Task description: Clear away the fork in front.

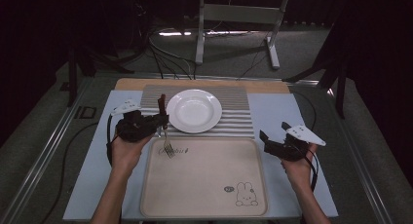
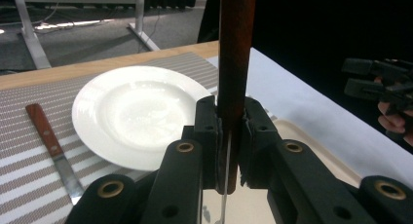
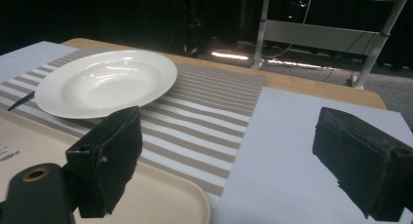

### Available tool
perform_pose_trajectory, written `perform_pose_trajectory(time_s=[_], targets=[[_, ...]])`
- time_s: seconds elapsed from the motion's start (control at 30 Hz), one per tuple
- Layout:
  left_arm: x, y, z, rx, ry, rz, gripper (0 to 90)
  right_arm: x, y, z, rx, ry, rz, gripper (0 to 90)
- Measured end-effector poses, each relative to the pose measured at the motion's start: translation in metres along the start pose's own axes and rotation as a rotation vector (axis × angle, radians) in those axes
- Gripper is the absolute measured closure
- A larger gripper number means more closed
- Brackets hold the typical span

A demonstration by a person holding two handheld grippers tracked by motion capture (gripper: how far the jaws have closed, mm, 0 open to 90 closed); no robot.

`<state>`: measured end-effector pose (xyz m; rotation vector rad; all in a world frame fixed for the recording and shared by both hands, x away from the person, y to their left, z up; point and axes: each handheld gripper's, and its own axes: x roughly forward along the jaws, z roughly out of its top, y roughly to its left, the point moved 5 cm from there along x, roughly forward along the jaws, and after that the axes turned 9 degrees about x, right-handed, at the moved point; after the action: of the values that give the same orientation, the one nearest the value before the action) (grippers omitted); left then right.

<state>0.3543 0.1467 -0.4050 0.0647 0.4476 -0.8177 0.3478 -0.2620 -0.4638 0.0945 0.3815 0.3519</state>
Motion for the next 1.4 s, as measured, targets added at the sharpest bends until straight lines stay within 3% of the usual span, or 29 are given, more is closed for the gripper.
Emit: perform_pose_trajectory(time_s=[0.53,1.4], targets=[[-0.024,-0.004,-0.031,-0.009,0.059,-0.051,80.4,-0.012,-0.017,-0.010,0.012,-0.014,-0.027,10.9],[-0.036,-0.021,-0.074,-0.080,0.137,-0.108,80.2,-0.015,-0.018,-0.011,-0.001,-0.038,-0.056,11.0]])
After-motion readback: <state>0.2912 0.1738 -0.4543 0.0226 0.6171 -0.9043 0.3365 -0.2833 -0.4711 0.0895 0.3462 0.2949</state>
